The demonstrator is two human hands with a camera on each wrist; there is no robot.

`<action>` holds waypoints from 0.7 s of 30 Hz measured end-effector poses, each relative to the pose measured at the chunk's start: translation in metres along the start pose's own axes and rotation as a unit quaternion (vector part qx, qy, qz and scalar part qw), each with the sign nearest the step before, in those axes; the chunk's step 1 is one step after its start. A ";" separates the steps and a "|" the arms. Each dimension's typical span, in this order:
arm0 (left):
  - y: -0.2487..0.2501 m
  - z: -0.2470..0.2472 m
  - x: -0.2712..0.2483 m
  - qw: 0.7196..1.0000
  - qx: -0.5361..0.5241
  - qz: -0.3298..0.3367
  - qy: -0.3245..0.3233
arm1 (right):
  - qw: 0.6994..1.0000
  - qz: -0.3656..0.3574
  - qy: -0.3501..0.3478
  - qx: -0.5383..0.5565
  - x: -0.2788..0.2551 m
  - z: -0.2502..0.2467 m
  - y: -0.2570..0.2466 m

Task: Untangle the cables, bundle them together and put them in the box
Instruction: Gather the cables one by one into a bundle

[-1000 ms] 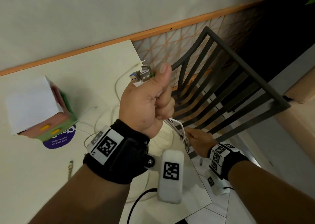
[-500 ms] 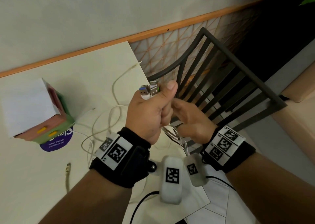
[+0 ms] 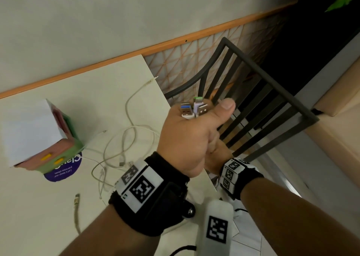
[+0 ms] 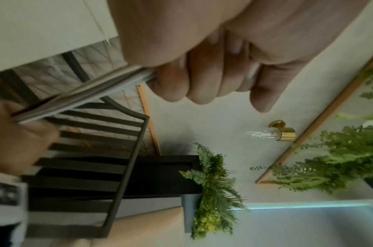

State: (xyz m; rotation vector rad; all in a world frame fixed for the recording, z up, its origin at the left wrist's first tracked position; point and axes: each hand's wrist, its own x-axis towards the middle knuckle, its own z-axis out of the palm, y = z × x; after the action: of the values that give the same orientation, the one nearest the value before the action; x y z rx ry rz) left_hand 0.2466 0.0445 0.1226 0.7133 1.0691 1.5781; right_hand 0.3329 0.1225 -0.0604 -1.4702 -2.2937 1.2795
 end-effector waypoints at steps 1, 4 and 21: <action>0.001 0.003 0.000 1.000 -0.002 0.004 -0.010 | 0.999 0.037 0.011 -0.008 -0.002 -0.004 0.004; 0.006 0.009 0.000 0.999 -0.005 0.017 -0.039 | 0.995 0.093 0.019 0.028 -0.011 -0.013 0.023; 0.005 -0.002 0.017 0.999 -0.019 0.030 0.000 | 0.977 -0.146 0.082 0.132 -0.034 -0.032 -0.074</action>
State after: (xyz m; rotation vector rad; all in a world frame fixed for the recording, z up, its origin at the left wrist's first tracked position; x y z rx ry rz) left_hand 0.2378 0.0597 0.1249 0.7251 1.0222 1.6447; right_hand 0.3162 0.1023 0.0228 -1.0650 -2.0457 1.2644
